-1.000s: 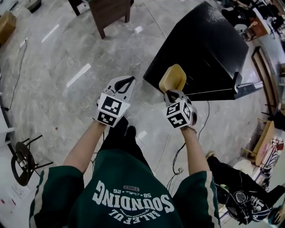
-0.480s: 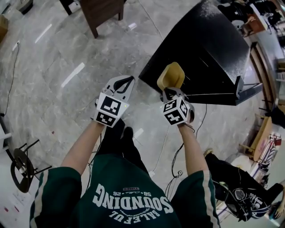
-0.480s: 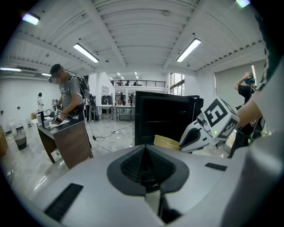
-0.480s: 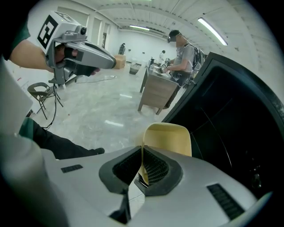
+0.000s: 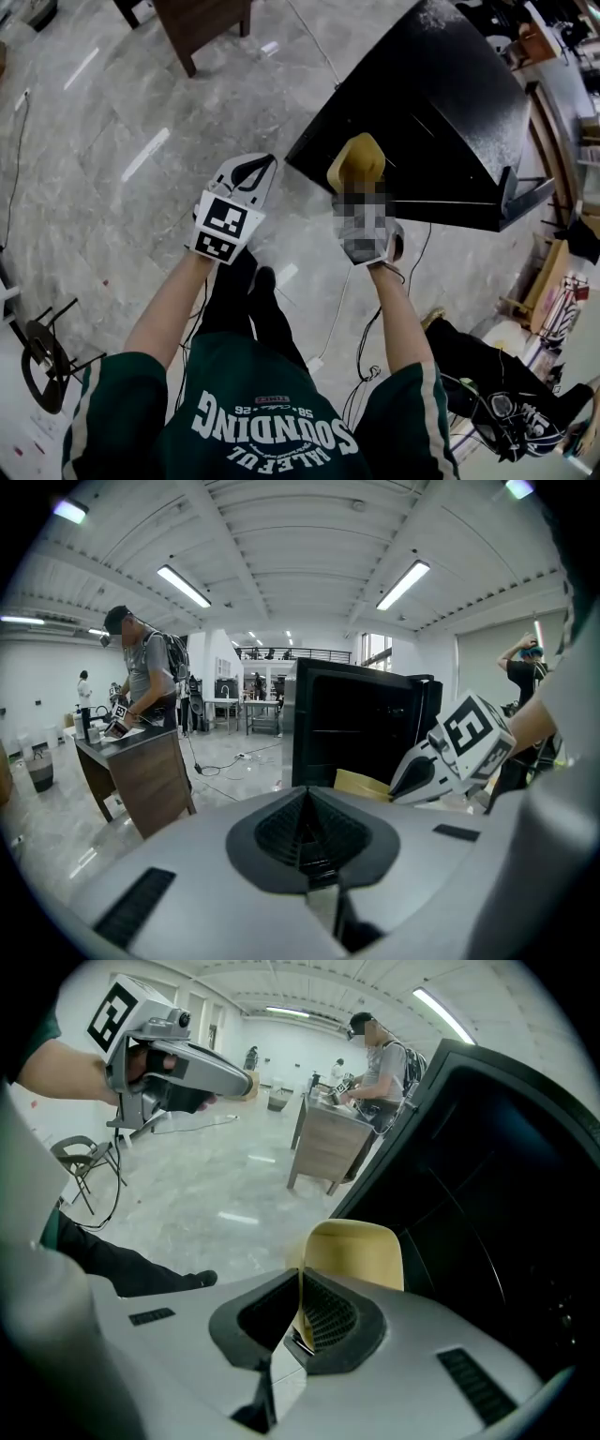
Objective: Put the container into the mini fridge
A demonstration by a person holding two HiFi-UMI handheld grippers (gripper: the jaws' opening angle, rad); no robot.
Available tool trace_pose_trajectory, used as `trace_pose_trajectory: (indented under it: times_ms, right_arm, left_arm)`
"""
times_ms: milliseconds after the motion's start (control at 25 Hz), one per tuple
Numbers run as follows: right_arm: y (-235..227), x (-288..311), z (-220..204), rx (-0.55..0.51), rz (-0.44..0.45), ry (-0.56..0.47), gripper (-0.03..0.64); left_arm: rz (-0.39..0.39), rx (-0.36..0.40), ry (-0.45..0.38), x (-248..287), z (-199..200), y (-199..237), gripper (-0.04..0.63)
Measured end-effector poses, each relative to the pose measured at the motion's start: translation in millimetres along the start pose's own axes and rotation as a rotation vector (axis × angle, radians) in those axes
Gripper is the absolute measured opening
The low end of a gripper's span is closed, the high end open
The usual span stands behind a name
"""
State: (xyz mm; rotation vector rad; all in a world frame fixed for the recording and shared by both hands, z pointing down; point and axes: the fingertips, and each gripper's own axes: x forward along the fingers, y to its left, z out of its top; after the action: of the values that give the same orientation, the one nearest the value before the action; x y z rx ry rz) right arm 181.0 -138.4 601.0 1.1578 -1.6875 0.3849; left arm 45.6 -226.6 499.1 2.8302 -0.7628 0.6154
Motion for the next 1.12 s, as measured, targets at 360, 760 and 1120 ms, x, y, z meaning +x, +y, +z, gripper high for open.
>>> trace_pose_trajectory:
  times_ms: [360, 760, 1120]
  right_arm:
    - [-26.6, 25.1, -8.9, 0.014, -0.044, 0.032, 0.038]
    - [-52.4, 50.8, -26.1, 0.001, -0.059, 0.075, 0.038]
    - [-78.8, 73.7, -34.8, -0.038, -0.054, 0.118, 0.038]
  left_arm:
    - [-0.02, -0.015, -0.008, 28.4, -3.1, 6.2, 0.015]
    - [-0.028, -0.039, 0.014, 47.3, -12.7, 11.1, 0.015]
    - [-0.046, -0.038, 0.037, 54.5, -25.3, 1.0, 0.015]
